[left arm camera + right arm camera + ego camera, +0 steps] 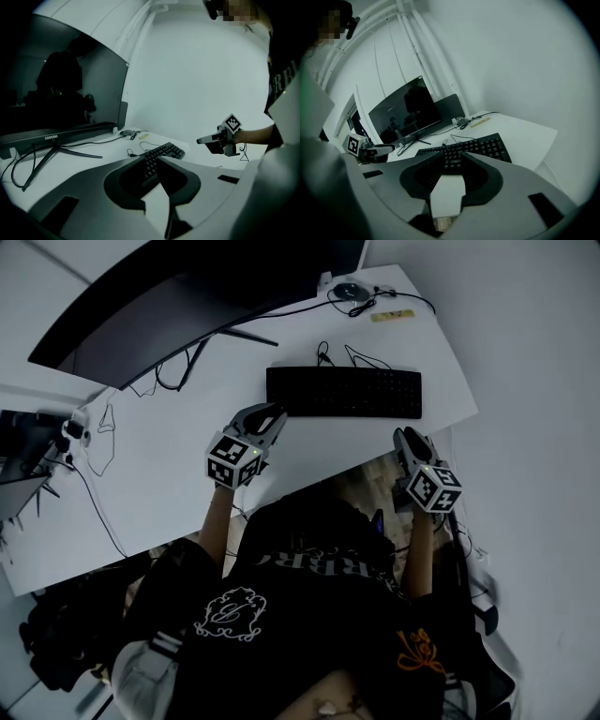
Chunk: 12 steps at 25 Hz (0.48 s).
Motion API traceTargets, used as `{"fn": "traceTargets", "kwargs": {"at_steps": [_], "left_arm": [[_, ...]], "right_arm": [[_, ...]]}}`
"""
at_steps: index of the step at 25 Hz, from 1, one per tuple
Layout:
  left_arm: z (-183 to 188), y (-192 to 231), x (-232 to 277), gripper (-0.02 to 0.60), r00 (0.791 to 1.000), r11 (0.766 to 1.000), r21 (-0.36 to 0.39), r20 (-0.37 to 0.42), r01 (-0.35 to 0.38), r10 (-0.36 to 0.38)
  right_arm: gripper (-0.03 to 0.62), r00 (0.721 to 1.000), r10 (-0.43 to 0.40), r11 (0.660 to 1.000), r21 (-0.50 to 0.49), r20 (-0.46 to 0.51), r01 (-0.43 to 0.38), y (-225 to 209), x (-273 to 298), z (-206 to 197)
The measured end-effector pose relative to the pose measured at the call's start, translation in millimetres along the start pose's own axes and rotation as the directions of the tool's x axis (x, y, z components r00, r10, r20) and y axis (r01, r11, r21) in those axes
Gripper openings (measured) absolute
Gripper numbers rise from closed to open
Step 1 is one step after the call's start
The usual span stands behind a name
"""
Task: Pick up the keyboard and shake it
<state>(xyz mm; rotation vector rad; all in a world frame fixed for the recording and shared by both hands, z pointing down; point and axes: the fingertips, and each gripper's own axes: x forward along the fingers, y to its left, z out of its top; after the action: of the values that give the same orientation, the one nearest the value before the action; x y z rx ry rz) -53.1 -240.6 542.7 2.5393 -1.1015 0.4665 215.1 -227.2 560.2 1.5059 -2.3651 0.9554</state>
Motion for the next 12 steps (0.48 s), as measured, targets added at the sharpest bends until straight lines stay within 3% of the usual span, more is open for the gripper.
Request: {"fn": "traceTargets", "kwargs": {"at_steps": [8,12], "left_arm": [[-38,59,28,0.169,0.99,0.997,-0.073,-0.142,-0.027,0.016],[-54,84,46,0.241,0.978,0.989,-0.141,-0.21,-0.041,0.01]], "right_arm": [[0.151,0.988,-0.114,0.993,-0.014,-0.102,0.113,-71,25,-12],[0.237,0.971,-0.157,0.988,-0.041,-0.183,0.152,-104,41,-18]]}}
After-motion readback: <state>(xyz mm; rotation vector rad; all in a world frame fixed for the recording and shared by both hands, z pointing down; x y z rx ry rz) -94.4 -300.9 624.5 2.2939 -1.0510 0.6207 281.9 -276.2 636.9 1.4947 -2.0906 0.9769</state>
